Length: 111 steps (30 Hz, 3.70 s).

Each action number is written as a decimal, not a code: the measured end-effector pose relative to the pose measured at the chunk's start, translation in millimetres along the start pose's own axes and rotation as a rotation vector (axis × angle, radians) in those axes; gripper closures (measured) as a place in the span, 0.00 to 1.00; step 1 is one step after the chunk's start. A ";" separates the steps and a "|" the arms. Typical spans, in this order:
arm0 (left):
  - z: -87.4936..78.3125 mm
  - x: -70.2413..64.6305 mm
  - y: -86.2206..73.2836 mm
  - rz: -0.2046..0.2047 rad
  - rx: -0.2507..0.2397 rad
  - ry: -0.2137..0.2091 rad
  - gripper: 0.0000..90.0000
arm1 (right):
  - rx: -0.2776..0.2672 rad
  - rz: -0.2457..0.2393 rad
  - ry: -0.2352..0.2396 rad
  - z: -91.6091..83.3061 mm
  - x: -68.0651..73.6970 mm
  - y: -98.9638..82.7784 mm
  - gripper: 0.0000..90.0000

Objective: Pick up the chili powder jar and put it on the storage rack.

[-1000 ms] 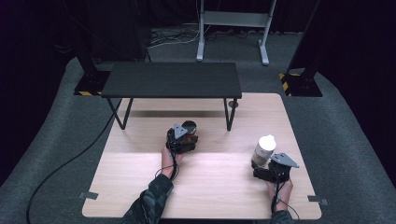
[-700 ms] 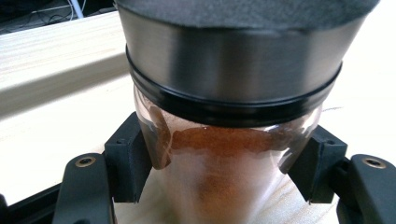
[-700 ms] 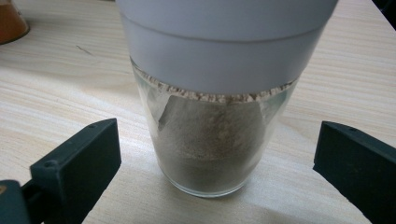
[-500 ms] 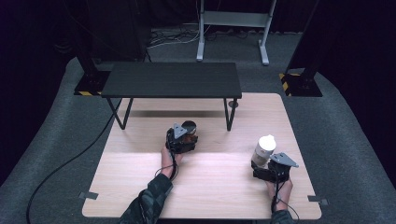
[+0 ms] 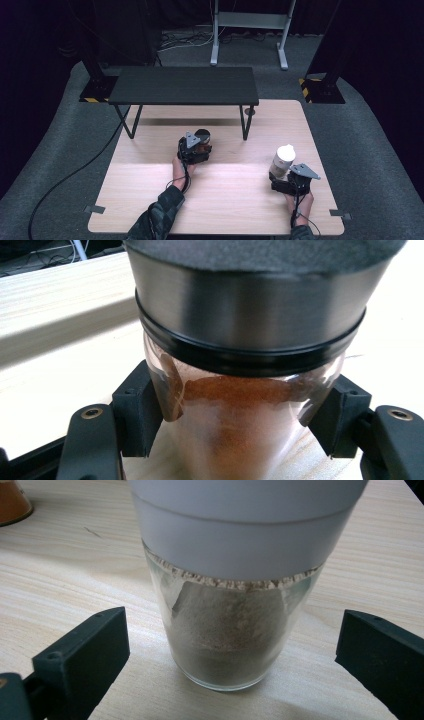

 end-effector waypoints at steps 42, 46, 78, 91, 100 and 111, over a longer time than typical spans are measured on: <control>-30.3 -0.4 23.0 0.004 -0.023 -0.023 0.35 | 0.003 0.000 0.009 0.4 -1.1 0.3 0.00; -31.0 -0.9 25.0 0.011 -0.019 -0.028 0.35 | 0.003 0.000 0.010 0.5 -1.2 0.3 0.00; -45.4 1.5 43.1 0.024 -0.015 -0.042 0.35 | 0.006 -0.002 0.013 0.6 -1.2 0.7 0.00; -50.5 0.9 51.8 0.034 -0.024 -0.051 0.35 | 0.006 -0.002 0.014 0.6 -1.5 0.6 0.00; -54.4 0.0 58.8 0.041 -0.036 -0.044 0.35 | 0.006 -0.002 0.016 0.6 -1.7 0.6 0.00; -58.2 -0.9 66.2 0.054 -0.041 -0.050 0.35 | 0.005 -0.001 0.017 0.6 -1.9 0.5 0.00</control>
Point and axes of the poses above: each handheld gripper's, and its own axes: z roughly forward along the jaws, y roughly out of its top, x roughly to its left, the point moved 6 cm from there along z, roughly forward along the jaws, and after that the axes turned 9 degrees about -y, right-handed, at the moved point
